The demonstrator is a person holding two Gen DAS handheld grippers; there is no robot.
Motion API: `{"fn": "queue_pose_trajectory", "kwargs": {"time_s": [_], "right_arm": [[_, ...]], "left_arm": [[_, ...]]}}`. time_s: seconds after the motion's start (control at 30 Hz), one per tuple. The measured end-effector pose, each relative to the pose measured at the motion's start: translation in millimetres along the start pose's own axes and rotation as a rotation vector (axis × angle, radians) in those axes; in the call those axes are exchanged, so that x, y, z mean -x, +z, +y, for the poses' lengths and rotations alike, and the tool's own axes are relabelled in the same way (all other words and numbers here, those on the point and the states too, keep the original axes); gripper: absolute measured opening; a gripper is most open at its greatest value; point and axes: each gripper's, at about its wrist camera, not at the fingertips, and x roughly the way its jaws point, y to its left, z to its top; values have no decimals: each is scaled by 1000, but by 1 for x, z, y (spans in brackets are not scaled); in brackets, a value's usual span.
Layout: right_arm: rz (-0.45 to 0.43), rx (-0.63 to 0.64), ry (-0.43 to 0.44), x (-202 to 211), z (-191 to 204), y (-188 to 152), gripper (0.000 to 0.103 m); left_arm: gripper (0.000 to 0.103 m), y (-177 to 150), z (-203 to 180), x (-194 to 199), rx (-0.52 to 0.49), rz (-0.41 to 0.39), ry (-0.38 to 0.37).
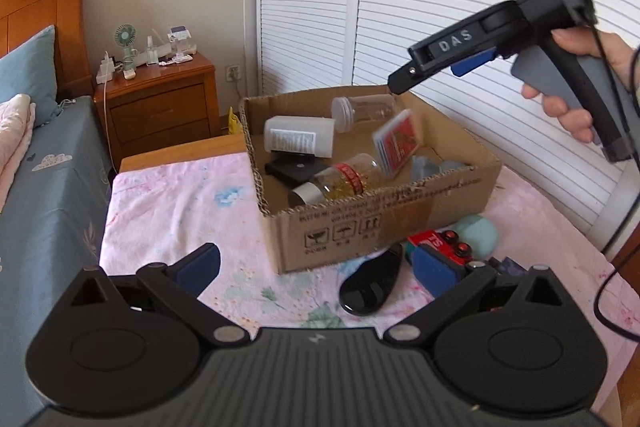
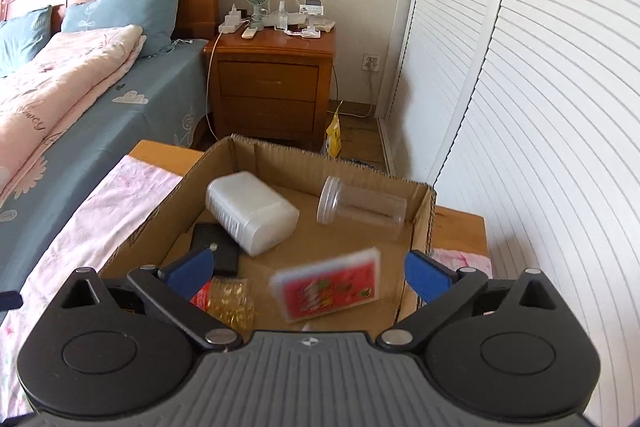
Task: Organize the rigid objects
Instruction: 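Drop the pencil-lead box into the cardboard box from the right tool, then grasp the red S.L train car with the left tool while the right approaches the blue cube toy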
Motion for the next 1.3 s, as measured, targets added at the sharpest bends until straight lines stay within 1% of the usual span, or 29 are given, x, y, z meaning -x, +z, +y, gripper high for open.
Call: {"fn": "queue_pose_trajectory", "kwargs": {"time_s": [0.13,0.27,0.43,0.63,0.73,0.8,0.87,1.07,1.17,1.3], "right_arm": [[-5,11,6,16,3,-18,103],[-16,18,3,36,5,-40,103],[-7,-20,-5,49,4,-76,103],[124,-115,-53,31,1,-124,103],[157,-181,-28,24,-1,-142,103],[166,-206,-11,22,2,-150,103],[169,-201,-6,20,9,-156,103],[151,-159,-50,15,24,-173,103],[125,-145,-98,14,22,-182,103],[120,-199,-97,15,7,-192,103]], "left_arm": [[102,-2,-8,2,-2,-1,3],[102,-6,-13,8,12,6,-13],[102,-12,-19,13,21,22,6],[102,-19,-26,15,40,26,-6],[102,-21,-29,15,37,30,-5],[102,-23,-30,16,33,31,2],[102,-24,-30,15,36,34,7],[102,-21,-31,10,42,46,-7],[102,-17,-37,3,24,53,-7],[102,-10,-50,-10,-16,65,-11]]}}
